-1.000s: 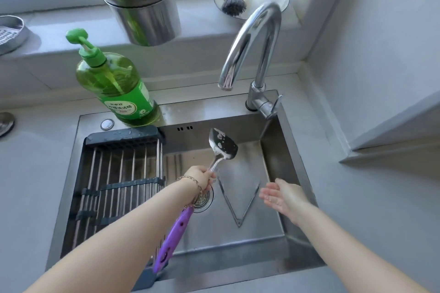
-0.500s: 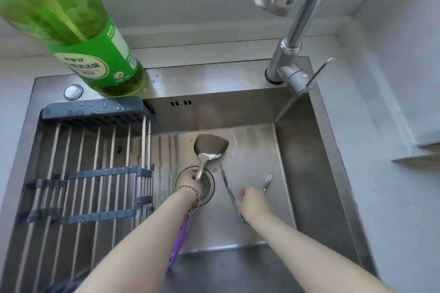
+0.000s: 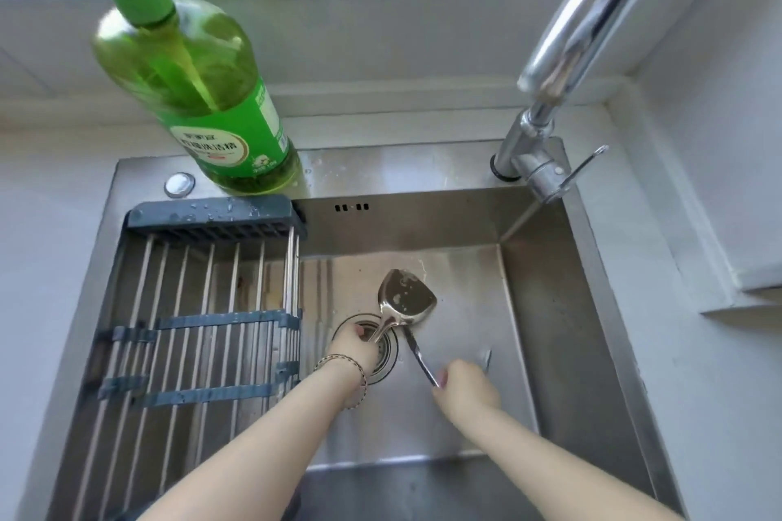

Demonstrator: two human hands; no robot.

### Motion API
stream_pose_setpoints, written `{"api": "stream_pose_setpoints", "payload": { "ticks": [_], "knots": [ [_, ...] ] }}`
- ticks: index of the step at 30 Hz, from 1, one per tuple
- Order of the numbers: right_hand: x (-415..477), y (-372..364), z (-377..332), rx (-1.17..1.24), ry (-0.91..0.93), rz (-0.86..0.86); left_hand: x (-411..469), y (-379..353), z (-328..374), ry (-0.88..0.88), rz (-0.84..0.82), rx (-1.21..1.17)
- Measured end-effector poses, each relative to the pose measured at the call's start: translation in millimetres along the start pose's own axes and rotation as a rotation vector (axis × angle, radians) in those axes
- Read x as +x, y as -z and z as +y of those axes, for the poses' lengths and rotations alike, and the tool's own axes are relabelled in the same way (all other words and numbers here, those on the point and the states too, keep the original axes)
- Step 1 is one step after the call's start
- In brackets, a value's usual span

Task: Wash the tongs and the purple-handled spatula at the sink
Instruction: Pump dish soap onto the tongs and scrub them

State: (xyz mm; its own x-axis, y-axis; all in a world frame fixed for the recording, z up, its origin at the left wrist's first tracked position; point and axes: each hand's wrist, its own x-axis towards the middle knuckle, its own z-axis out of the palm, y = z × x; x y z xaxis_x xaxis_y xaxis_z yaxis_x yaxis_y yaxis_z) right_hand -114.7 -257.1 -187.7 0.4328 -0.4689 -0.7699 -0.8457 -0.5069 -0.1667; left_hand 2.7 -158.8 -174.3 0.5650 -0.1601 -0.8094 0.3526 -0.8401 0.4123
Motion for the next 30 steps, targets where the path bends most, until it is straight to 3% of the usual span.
{"api": "stream_pose_setpoints", "payload": {
  "ticks": [4, 6, 8, 11, 16, 19, 21, 23, 30],
  "knots": [
    [-50.8, 36.9, -7.0, 0.267, 0.099, -0.042, -57.4, 14.4, 25.7, 0.134, -0.268, -0.251],
    [-82.4, 62.6, -19.4, 0.443, 0.207, -0.063, -86.2, 19.7, 34.3, 0.103, -0.356, -0.328],
    [-114.5, 87.3, -35.9, 0.575, 0.324, -0.072, -112.2, 29.1, 45.1, -0.037, -0.309, -0.396],
    [-151.0, 111.7, -58.7, 0.684, 0.439, -0.069, -138.8, 58.8, 58.4, -0.257, -0.092, -0.304],
    [-175.4, 158.2, -99.6, 0.856, 0.435, 0.008, -157.2, 129.1, 64.6, -0.295, 0.072, -0.377],
    [-179.6, 196.5, -146.4, 1.094, 0.379, -0.139, -156.4, 165.9, 63.7, -0.278, 0.155, -0.329],
    [-182.2, 221.1, -184.7, 1.219, 0.36, -0.258, -159.3, 183.1, 67.0, -0.248, 0.133, -0.401],
    [-182.1, 238.8, -222.2, 1.195, 0.36, -0.329, -164.8, 194.8, 71.3, -0.211, 0.079, -0.494],
    [-162.2, 262.2, -312.8, 1.022, 0.356, -0.352, -161.2, 206.5, 80.7, -0.181, -0.025, -0.683]
  ]
}}
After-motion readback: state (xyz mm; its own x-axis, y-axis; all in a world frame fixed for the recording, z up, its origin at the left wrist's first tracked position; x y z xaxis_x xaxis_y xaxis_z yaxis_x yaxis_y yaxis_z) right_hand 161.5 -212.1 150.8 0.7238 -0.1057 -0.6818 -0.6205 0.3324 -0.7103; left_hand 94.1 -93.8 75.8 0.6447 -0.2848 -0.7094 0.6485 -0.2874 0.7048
